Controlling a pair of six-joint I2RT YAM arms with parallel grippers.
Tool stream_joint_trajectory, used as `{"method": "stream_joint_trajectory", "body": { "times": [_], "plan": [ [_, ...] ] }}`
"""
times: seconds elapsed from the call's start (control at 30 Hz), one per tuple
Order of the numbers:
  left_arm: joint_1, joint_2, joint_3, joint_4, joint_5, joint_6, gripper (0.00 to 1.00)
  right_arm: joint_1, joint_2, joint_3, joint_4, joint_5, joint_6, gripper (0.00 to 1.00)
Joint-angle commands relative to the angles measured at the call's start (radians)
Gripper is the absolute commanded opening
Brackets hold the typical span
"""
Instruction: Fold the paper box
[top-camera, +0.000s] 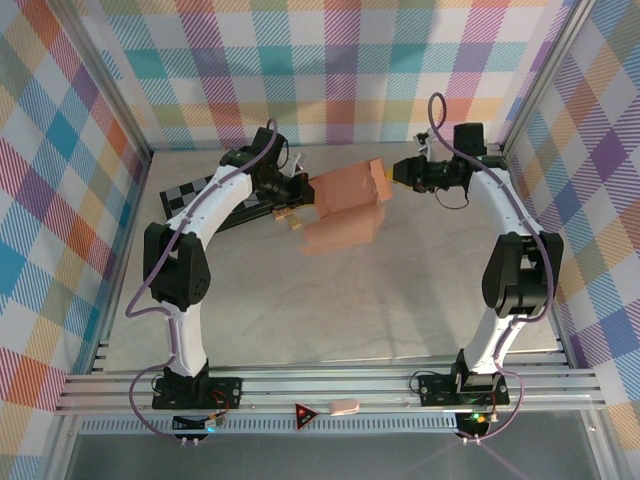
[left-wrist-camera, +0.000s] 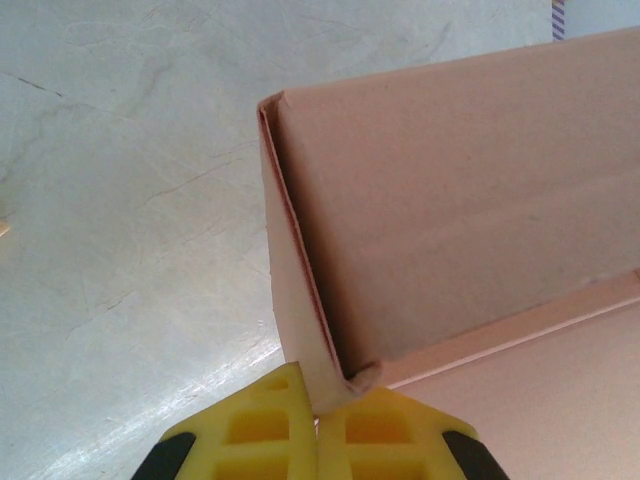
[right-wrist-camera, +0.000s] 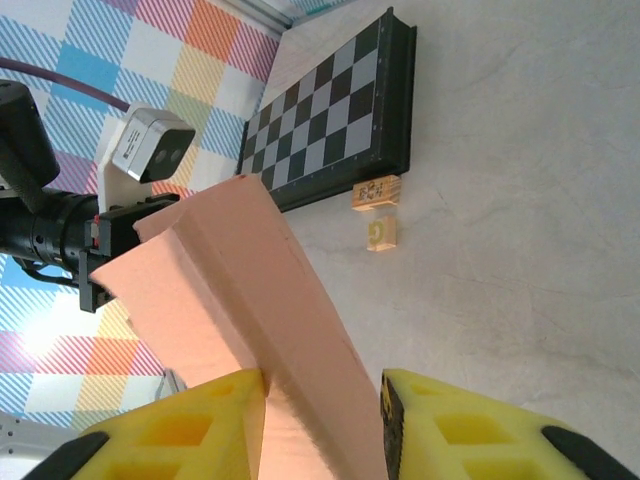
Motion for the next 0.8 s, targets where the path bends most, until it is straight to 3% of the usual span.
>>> {"method": "stream_joint_trajectory", "body": {
  "times": [0.0, 0.3, 0.6, 0.77],
  "plan": [
    [-0.002, 0.011, 0.039, 0.010, 0.034, 0.011, 0.00, 0.030, 0.015, 0.047, -0.029, -0.018, -0.048, 0.35],
    [-0.005, 0.010, 0.050, 0.001, 0.033, 0.015, 0.00, 0.098, 0.044, 0.112, -0.121, 0.121, -0.122, 0.33],
    [-0.017, 0.002, 0.052, -0.016, 0.020, 0.033, 0.00, 0.200, 0.079, 0.178, -0.195, 0.381, -0.202, 0.26],
    [-0.021, -0.003, 0.053, -0.025, 0.014, 0.039, 0.00, 0.260, 0.099, 0.205, -0.218, 0.590, -0.202, 0.20]
  ]
}}
